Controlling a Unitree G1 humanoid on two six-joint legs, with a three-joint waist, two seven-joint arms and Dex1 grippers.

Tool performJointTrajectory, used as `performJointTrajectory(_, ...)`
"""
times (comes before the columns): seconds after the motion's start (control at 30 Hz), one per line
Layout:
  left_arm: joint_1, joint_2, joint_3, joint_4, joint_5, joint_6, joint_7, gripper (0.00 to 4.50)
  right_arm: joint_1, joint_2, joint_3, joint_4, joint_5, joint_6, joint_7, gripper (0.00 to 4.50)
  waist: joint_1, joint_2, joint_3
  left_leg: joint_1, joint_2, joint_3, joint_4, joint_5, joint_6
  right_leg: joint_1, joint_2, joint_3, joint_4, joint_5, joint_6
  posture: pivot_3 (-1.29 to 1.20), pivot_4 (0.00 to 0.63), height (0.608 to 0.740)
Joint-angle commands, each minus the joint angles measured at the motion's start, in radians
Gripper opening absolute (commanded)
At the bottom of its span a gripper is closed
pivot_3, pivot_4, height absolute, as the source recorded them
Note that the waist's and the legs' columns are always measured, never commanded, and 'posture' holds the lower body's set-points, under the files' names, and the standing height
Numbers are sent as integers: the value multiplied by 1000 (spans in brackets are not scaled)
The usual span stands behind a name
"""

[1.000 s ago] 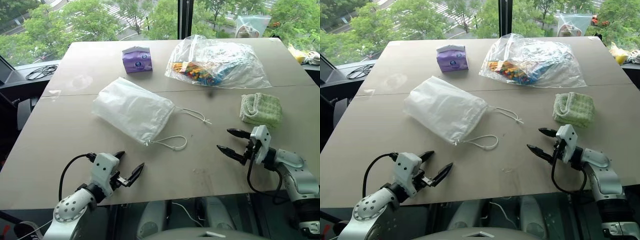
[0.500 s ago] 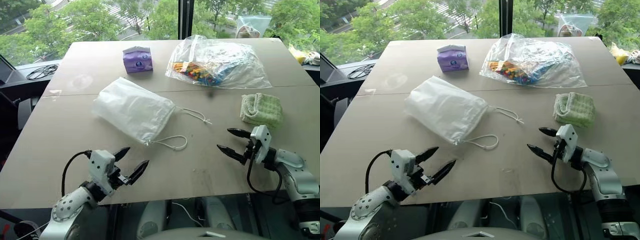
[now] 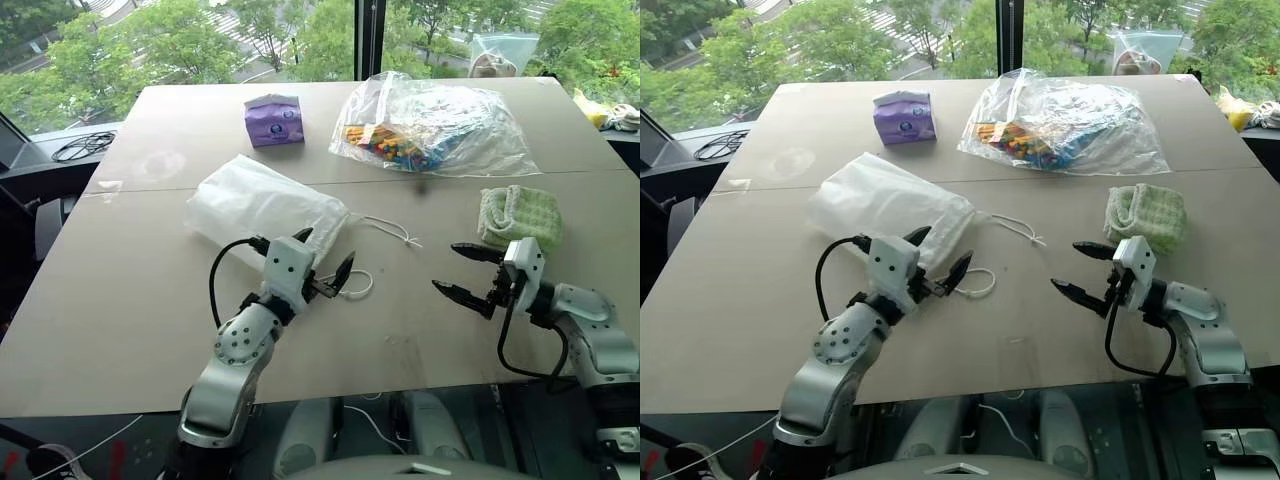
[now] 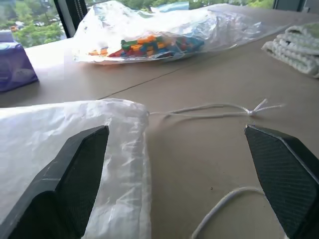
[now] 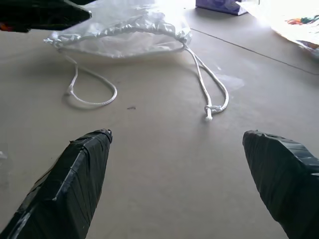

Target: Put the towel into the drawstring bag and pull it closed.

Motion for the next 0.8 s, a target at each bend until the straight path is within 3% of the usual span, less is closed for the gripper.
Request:
performJointTrajectory(0.03, -45, -13, -26, 13, 145, 66, 101, 4500, -19, 2, -8, -39, 8, -2, -12, 4487, 0, 0, 0, 0, 0, 0, 0, 0, 0, 0, 0, 0, 0, 0, 0, 0, 150, 740)
performJointTrajectory(0.33, -122, -8, -48, 76, 291, 180, 123, 4500, -39, 5, -11, -40, 3, -7, -29, 4487, 0, 0, 0, 0, 0, 0, 1, 0, 0, 0, 0, 0, 0, 2, 4, 0, 150, 740)
performJointTrajectory(0.8, -98, 11, -41, 105, 394, 118, 155, 4500, -55, 16, 0, -25, -7, -14, -41, 4487, 0, 0, 0, -1, 0, 0, 1, 0, 0, 0, -1, 0, 0, 1, 0, 0, 150, 740)
